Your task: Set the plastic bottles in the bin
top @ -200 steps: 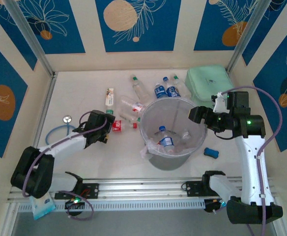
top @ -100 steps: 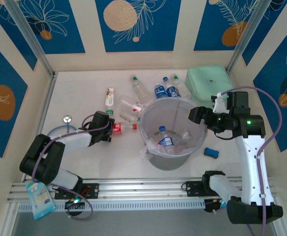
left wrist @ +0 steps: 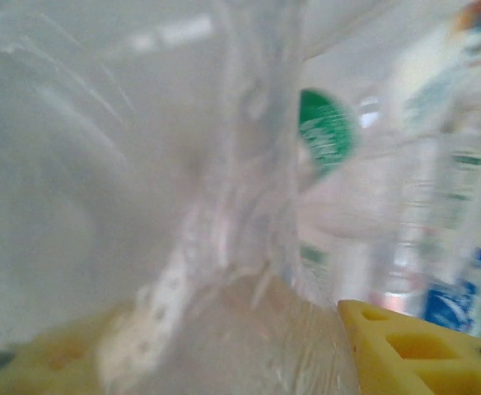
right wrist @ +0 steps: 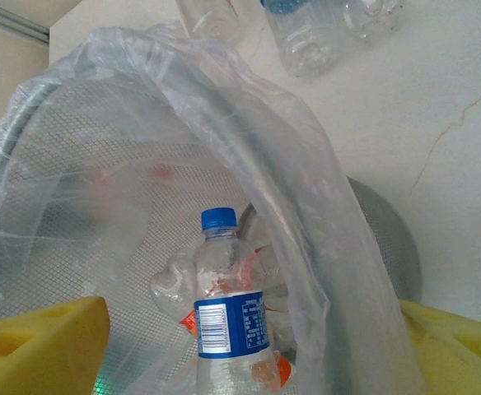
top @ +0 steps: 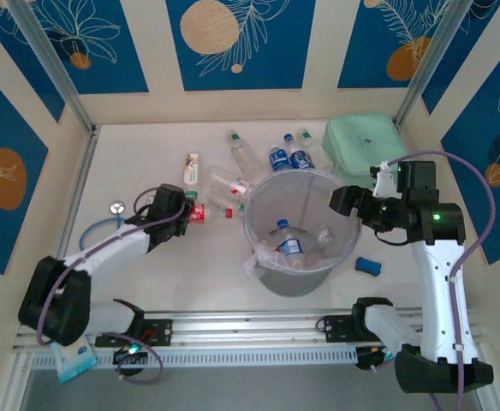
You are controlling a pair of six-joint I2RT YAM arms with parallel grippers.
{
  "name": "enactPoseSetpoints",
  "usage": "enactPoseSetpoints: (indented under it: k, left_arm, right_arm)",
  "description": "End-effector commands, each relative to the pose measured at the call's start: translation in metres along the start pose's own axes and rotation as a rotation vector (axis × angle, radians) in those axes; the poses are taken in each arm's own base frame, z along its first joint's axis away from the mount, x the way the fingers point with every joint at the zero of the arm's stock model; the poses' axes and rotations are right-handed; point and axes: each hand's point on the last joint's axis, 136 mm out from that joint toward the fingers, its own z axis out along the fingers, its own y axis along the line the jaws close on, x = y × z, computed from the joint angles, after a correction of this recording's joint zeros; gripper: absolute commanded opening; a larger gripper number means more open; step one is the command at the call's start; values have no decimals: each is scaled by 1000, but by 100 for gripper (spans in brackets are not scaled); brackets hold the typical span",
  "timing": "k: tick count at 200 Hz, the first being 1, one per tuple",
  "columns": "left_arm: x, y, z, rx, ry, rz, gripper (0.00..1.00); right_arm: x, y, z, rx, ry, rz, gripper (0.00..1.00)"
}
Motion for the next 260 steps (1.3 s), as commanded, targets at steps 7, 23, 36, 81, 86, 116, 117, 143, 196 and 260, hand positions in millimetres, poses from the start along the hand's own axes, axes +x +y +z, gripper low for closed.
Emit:
enactPoseSetpoints:
  k: [7,23,36,81,86,116,117,143,196,260]
  left_arm:
    - [-38,-26,-51,15,-169,186,41]
    - [-50,-50,-81,59,-219,279,38]
    - [-53,-72,-104,107,-230,344,37]
    - [-37,-152,-174,375,-179,468,22]
    - [-35,-159,-181,396,-184,484,18]
    - [1,-203,-215,518,-145,666,5]
    - [3,-204,-216,523,-140,673,4]
    - [59,-233,-238,651,-38,835,0]
    - [170,-234,-233,726,185,1149,0]
    - [264,-178,-201,669,412,1427,0]
  right_arm:
    - [-9,10,-14,-13,-53,-20,85]
    - [-14,12,-17,-17,-71,-31,85]
    - [-17,15,-18,-26,-84,-38,84]
    - [-18,25,-14,-93,-74,-55,81]
    - [-18,25,-13,-98,-74,-54,81]
    - [-18,22,-7,-101,-69,-41,81]
    - [-17,22,-7,-101,-68,-40,81]
    - [-19,22,-6,-98,-67,-37,81]
    - [-20,18,-2,-81,-61,-28,81]
    - [-27,19,3,-78,-52,-33,81]
